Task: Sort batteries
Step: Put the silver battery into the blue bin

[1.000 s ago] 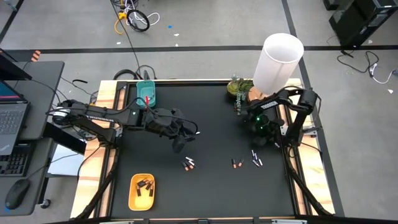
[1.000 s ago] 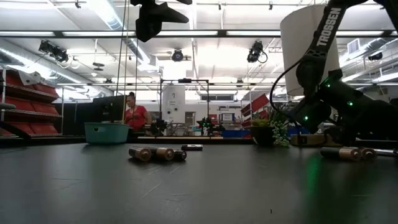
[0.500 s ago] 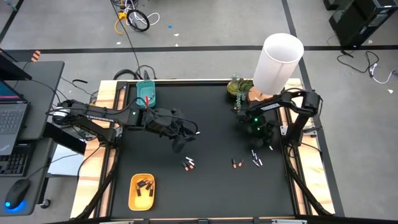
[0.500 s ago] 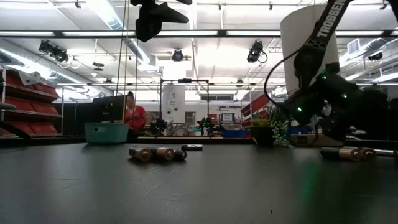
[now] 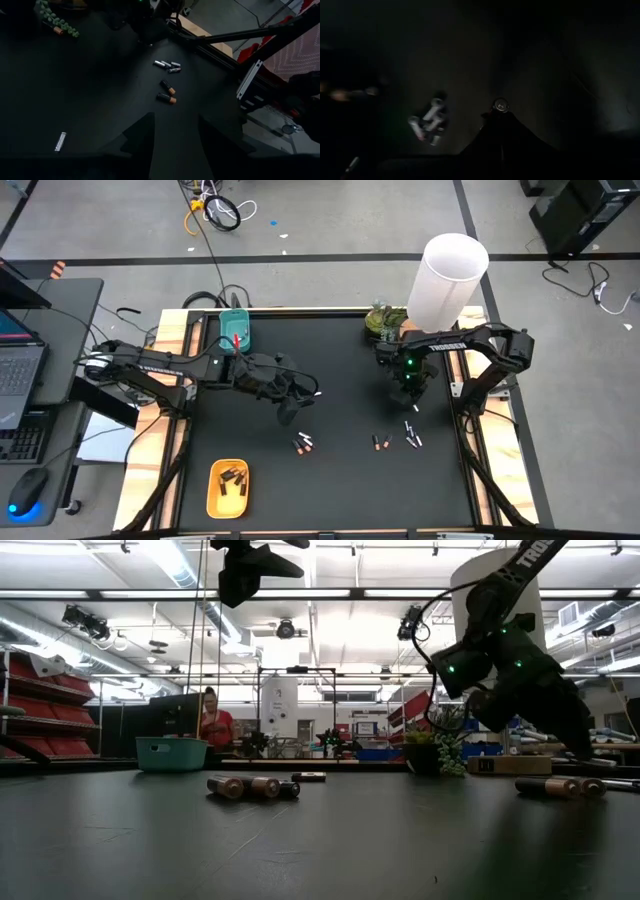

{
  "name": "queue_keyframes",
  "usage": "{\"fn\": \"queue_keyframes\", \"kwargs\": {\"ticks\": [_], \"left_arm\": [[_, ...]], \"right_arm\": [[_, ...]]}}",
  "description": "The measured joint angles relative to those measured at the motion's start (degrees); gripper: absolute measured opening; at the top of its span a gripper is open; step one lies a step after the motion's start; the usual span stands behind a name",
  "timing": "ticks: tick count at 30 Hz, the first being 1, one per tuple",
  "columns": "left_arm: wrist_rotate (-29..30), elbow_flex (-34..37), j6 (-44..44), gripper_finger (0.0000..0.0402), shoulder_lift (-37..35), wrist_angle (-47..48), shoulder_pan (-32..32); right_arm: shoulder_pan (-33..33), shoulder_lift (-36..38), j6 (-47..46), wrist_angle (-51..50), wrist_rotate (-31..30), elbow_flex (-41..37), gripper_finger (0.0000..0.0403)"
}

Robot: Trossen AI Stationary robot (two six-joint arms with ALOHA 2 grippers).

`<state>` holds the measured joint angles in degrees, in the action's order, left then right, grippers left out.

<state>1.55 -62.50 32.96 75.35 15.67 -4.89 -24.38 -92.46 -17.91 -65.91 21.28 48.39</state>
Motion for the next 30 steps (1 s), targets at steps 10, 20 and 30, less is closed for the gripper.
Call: {"fn": "queue_keyframes", "kwargs": {"ticks": [10, 20, 30], "left_arm": [[2.33, 0.00, 2.18, 0.0167, 0.00, -0.01, 0.00], [12.72, 0.03, 5.19, 0.0167, 0.00, 1.32, 0.02], [16.81, 8.38, 14.90, 0.0167, -3.32, -3.74, -0.39]], "right_arm": [[1.07, 4.28, -4.58, 6.46, 2.47, 9.77, 0.0000], [1.36, 5.90, -13.65, 25.86, 5.87, 18.70, 0.0000], [3.18, 5.90, -18.10, 38.87, 7.37, 21.01, 0.0000]]}}
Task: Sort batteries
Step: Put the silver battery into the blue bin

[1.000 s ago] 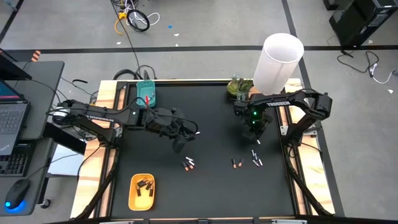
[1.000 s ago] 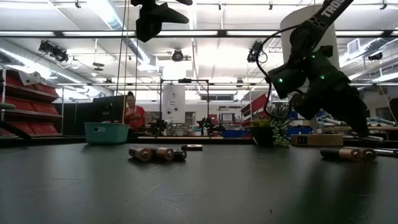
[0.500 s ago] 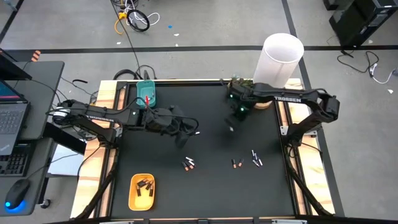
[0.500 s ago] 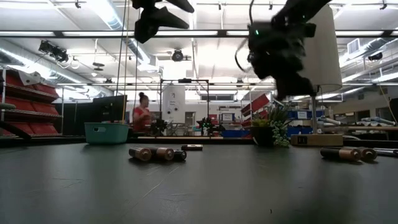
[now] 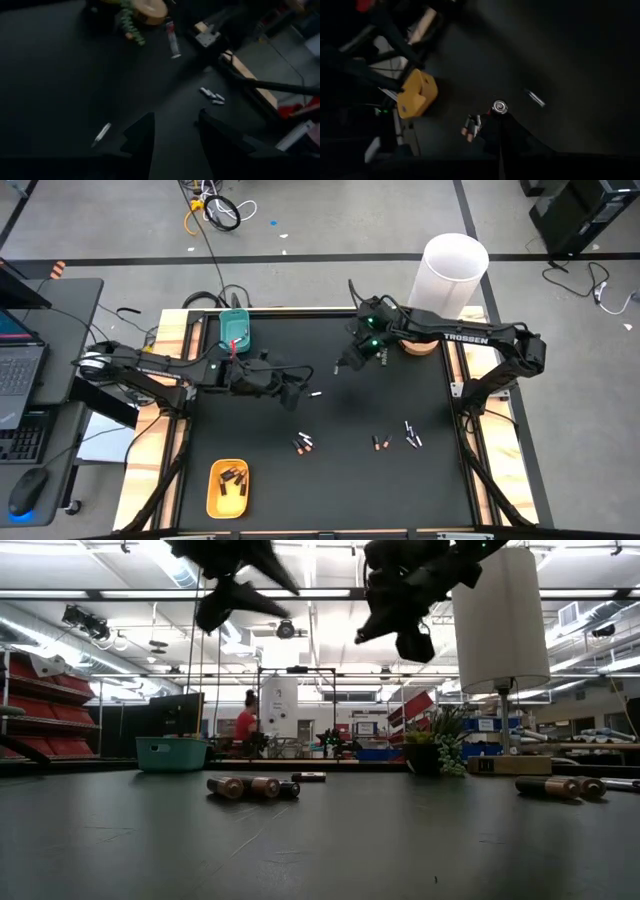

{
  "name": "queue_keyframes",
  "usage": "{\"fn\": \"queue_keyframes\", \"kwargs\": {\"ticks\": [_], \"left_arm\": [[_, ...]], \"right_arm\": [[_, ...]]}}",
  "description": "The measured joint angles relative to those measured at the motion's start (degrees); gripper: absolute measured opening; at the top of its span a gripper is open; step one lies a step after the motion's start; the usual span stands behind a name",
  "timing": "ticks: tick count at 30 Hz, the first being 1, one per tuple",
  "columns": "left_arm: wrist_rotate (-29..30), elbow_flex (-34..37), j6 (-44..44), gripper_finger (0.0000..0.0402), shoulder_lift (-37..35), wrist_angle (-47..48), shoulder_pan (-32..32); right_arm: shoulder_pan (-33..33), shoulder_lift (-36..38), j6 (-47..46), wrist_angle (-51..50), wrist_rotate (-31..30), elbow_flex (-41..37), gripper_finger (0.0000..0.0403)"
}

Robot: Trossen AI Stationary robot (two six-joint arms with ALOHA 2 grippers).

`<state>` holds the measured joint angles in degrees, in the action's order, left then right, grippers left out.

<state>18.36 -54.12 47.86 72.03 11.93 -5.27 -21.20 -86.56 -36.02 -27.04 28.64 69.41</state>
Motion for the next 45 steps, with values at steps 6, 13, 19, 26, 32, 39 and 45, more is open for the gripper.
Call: {"fn": "queue_keyframes", "kwargs": {"ticks": [6, 13, 19, 26, 32, 39, 45], "left_arm": [[1.94, 5.59, 5.16, 0.0167, -5.11, -4.53, 0.21], [-1.73, 14.08, 11.46, 0.0167, -5.19, -23.84, 2.48], [-2.13, 16.04, 12.55, 0.0173, -4.15, -32.37, 3.12], [-2.57, 15.90, 12.50, 0.0226, -0.61, -38.42, 3.73], [-2.86, 15.99, 12.52, 0.0234, 2.73, -44.55, 3.80], [-2.94, 13.36, 10.38, 0.0219, 6.39, -45.92, 3.80], [-1.48, 11.60, 7.79, 0.0200, 8.35, -45.77, 3.84]], "right_arm": [[1.07, -0.37, -2.74, 8.06, 0.51, 0.04, 0.0000], [2.93, -1.13, -4.77, 16.96, 0.17, 0.09, 0.0000], [4.06, -1.40, -5.41, 17.80, -0.07, 0.00, 0.0000], [4.62, -1.40, -6.30, 18.41, 0.15, 0.00, 0.0000], [4.80, -1.40, -6.92, 18.84, 1.07, 0.00, 0.0000], [5.15, -1.40, -7.14, 18.88, 1.67, 0.00, 0.0000], [5.47, -1.40, -7.52, 18.79, 2.12, 0.00, 0.0000]]}}
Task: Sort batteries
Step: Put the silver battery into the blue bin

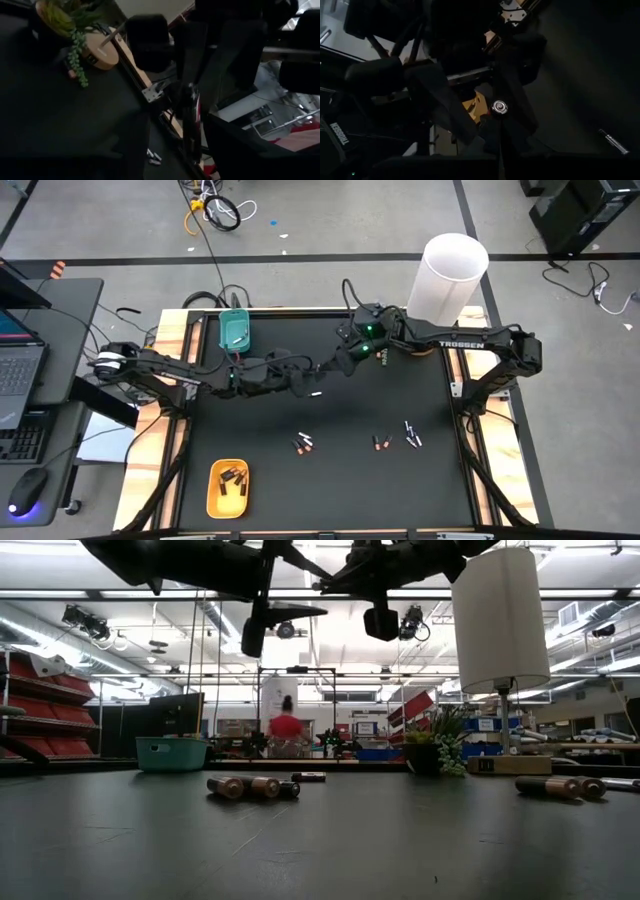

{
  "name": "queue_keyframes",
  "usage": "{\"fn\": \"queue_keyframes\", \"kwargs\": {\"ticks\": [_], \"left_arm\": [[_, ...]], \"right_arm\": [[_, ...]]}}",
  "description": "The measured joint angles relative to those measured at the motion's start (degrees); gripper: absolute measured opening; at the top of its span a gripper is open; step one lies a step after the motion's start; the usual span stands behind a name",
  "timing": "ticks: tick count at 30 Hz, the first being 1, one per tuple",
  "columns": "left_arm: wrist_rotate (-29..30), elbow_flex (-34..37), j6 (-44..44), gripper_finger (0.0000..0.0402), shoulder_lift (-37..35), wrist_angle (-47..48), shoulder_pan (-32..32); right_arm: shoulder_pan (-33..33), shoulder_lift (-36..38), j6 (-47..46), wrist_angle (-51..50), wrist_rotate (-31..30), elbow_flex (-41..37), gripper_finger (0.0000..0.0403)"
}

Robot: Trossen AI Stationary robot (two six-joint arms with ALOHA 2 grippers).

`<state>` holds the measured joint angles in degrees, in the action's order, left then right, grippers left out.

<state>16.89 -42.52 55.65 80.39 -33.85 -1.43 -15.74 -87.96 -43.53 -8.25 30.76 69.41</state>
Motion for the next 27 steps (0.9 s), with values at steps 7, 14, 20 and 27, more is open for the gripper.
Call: {"fn": "queue_keyframes", "kwargs": {"ticks": [7, 14, 20, 27], "left_arm": [[0.10, -0.07, -1.58, 0.0091, -0.12, -0.44, 0.57], [-0.79, -0.07, -2.85, 0.0043, -0.16, 0.11, 0.72], [-0.83, -0.07, -2.81, 0.0043, -0.38, 1.31, 0.74], [-0.84, 0.04, -4.15, 0.0043, -8.44, 17.09, 3.60]], "right_arm": [[0.08, 0.00, -0.04, -0.30, -0.02, 0.00, 0.0000], [0.12, 0.00, 0.84, -0.29, -0.26, -0.02, 0.0001], [0.16, 0.02, 2.07, 0.13, -0.24, -0.04, 0.0039], [-2.31, 3.92, 2.98, 0.12, -1.23, 0.04, 0.0108]]}}
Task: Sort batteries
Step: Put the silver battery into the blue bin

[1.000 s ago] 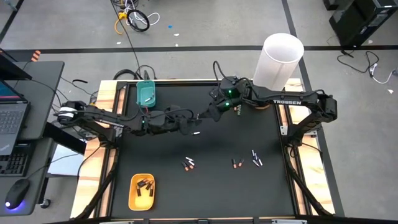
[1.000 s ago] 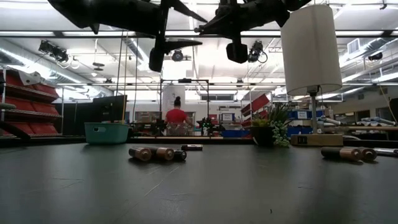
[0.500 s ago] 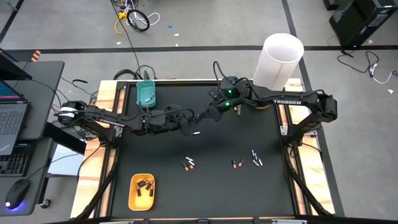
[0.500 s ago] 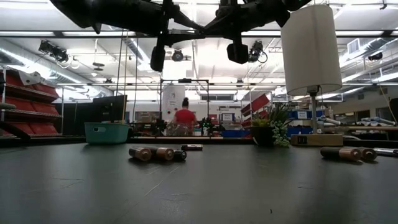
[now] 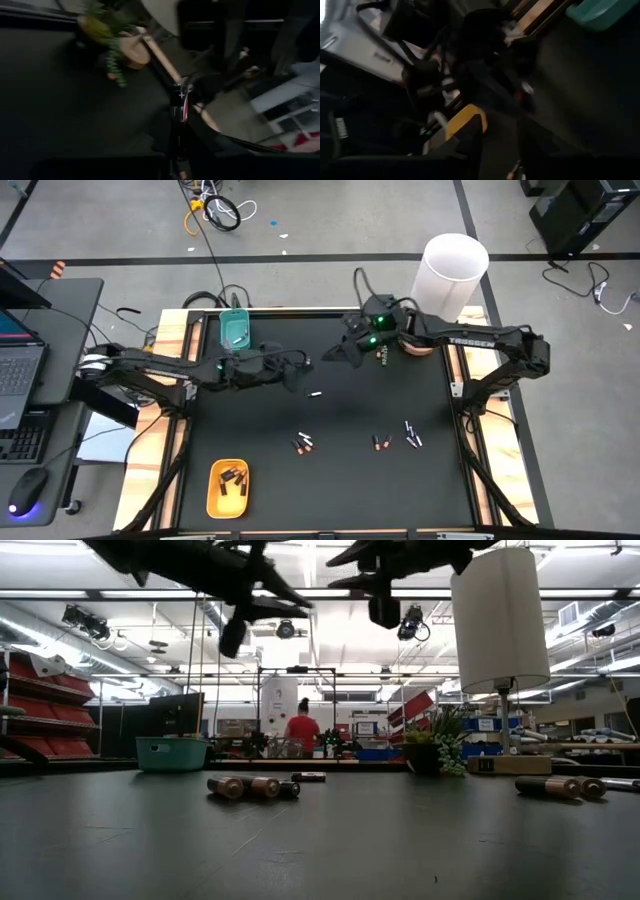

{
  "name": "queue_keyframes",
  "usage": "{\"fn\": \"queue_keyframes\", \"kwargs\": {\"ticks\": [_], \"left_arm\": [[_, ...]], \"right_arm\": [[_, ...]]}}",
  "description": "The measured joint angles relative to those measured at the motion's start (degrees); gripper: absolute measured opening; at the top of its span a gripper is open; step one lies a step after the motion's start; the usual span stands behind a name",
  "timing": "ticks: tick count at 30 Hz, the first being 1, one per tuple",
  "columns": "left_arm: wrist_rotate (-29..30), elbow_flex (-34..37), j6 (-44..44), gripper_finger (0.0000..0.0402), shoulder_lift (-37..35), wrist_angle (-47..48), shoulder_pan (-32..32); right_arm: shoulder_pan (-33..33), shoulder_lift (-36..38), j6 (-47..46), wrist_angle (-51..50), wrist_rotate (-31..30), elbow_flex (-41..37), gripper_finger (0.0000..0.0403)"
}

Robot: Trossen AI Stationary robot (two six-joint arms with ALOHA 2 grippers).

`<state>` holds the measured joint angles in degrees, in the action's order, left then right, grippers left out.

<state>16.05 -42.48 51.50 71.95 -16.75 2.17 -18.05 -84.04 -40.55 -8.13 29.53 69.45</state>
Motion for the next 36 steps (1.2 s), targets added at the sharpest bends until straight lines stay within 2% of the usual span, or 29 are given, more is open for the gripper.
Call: {"fn": "queue_keyframes", "kwargs": {"ticks": [4, 10, 14, 19, 25, 36], "left_arm": [[0.98, -0.07, 1.16, 0.0043, -8.12, 17.26, 4.66], [3.46, -0.05, 4.34, 0.0043, -17.36, 45.28, 15.42], [3.72, -0.04, 4.03, 0.0047, -18.75, 53.60, 22.71], [3.59, -0.04, 0.56, 0.0049, -15.48, 54.19, 30.73], [1.81, -0.02, -3.72, 0.0051, -7.54, 51.60, 38.08], [-6.85, -0.04, -10.84, 0.0052, 2.50, 47.28, 50.25]], "right_arm": [[-1.71, 3.23, 2.23, -4.93, -3.83, -0.02, 0.0125], [-2.79, 4.98, 6.85, -13.04, -9.25, -0.84, 0.0122], [-2.09, 3.98, 7.72, -14.68, -10.09, -1.38, 0.0115], [-0.82, 3.55, 8.24, -13.16, -10.34, -1.52, 0.0106], [0.12, 4.69, 9.07, -11.51, -8.98, -1.49, 0.0097], [2.09, 5.70, 9.20, -11.82, -7.34, -1.49, 0.0091]]}}
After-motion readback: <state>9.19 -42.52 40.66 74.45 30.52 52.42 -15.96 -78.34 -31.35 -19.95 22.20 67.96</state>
